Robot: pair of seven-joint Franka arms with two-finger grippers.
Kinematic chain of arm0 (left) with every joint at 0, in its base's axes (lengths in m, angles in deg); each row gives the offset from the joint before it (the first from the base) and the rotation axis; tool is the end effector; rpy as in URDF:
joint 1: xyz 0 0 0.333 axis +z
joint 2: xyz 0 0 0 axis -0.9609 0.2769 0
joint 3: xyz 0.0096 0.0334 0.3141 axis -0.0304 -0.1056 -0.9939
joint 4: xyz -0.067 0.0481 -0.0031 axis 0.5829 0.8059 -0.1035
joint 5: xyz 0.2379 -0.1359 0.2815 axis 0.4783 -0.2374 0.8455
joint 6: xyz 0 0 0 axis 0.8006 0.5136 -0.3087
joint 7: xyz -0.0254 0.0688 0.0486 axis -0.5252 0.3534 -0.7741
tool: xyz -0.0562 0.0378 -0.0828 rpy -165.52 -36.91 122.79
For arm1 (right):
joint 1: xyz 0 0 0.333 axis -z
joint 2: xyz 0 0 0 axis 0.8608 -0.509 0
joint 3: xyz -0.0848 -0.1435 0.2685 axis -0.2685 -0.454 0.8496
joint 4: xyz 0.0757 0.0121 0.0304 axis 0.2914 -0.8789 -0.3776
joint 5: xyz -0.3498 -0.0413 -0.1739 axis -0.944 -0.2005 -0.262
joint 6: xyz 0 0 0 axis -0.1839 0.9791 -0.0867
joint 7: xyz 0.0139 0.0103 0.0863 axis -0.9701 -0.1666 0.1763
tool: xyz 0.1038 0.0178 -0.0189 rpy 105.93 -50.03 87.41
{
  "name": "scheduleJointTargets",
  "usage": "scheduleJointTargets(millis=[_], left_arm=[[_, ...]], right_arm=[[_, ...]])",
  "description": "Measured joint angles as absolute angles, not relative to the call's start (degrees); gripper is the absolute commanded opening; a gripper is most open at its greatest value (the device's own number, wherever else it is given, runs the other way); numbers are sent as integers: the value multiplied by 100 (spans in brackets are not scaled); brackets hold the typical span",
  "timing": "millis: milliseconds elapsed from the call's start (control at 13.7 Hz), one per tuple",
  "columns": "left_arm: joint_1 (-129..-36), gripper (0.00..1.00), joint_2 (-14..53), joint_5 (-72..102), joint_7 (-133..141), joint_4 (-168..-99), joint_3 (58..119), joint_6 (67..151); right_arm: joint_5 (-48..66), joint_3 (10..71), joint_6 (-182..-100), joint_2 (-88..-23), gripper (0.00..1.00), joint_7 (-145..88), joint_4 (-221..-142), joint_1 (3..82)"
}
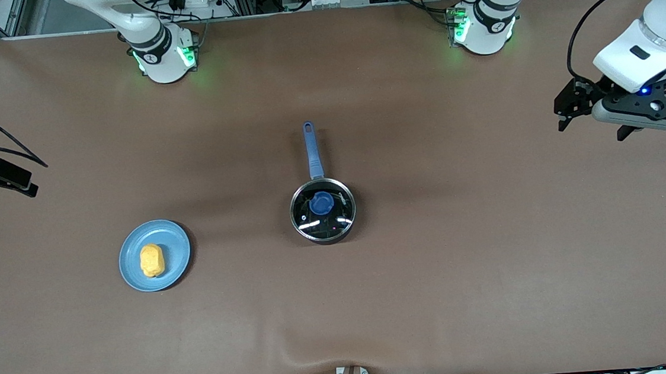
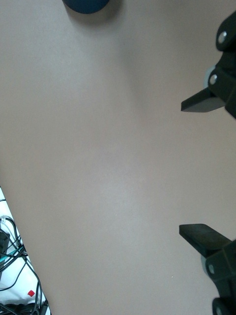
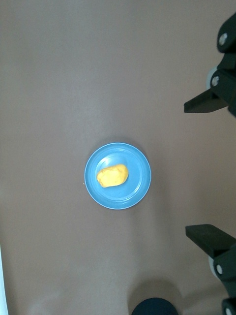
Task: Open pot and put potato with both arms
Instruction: 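Reach the right gripper toward the potato while the left gripper approaches the lid, then lower the right gripper onto the potato while the left gripper reaches the knob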
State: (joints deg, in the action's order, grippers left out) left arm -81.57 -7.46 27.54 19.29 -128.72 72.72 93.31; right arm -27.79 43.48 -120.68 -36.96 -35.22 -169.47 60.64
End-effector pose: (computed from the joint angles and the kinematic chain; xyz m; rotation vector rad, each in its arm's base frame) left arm 0.5588 -0.0941 0.6147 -3.0341 0.5086 -0.2140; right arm 0.5902 -0.0341 0.6110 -3.1348 0.1338 -0.1000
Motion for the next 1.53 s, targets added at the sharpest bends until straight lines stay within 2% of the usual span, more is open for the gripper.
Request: scheduleJointTargets(millis=[803, 1022, 1241, 1533], left_arm=[[-8185, 100, -746, 2752, 1577, -12838, 7226, 9336], [-8188, 100, -746, 2752, 1577, -12834, 7223, 9336], [-8232, 100, -746, 2740, 1577, -12832, 7223, 9334], [-8959, 100, -640, 2405, 614, -12852, 7225, 9327]], right_arm=[[-2778, 4354, -12197, -3813, 100, -3514, -17026, 6064], [-2772, 4370, -12702, -4205, 100, -3502, -17324, 6041], [-2771, 4395, -13238, -4858, 100, -3498, -17457, 5930], [-2548, 4402, -13799, -5653, 100, -3485, -17479, 5880]])
